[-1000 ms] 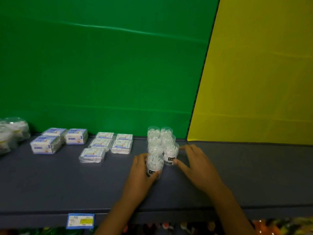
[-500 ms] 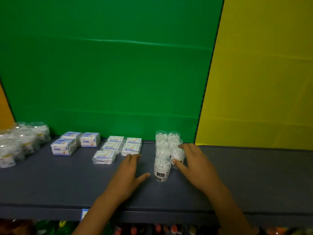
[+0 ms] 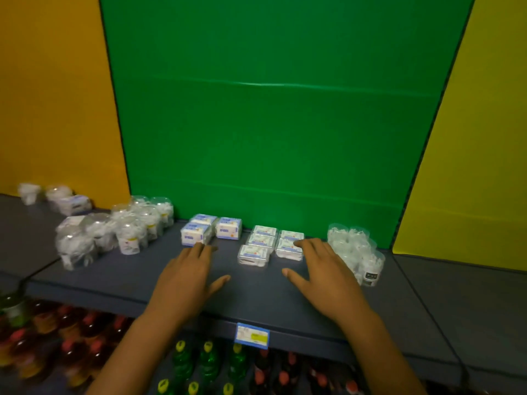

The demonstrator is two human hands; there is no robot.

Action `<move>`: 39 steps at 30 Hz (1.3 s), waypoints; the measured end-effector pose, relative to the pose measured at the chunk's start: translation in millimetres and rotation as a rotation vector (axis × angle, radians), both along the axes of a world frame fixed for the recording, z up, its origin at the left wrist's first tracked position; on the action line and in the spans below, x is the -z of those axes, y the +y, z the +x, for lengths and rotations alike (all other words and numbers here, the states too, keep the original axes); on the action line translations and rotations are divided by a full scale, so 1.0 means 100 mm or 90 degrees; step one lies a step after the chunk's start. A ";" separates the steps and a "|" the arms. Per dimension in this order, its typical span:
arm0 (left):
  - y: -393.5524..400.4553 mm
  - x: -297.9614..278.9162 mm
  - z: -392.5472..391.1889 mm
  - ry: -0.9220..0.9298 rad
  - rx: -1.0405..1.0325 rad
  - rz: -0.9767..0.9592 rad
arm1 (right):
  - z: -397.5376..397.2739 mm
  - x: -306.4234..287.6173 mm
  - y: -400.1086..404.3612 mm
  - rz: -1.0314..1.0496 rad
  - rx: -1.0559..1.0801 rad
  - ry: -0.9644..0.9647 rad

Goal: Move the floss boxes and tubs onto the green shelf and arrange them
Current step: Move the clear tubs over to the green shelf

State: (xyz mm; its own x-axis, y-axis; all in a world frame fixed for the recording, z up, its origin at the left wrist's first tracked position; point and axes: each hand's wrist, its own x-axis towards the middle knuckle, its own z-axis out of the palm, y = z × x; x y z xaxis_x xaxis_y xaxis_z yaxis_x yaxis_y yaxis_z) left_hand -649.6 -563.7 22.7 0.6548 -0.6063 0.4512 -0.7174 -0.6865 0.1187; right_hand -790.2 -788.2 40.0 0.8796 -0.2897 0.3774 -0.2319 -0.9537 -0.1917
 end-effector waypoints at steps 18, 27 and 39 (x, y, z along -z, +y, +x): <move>3.16 -0.01 0.14 0.017 -0.301 -0.012 | 1.29 -0.08 2.78 -0.014 -0.289 -0.017; 3.97 0.09 0.44 0.026 -0.393 -0.035 | 2.07 -0.08 3.61 -0.004 -0.395 -0.046; 4.53 -0.24 1.94 -0.044 -0.413 0.010 | 3.67 -0.11 4.24 0.003 -0.397 -0.085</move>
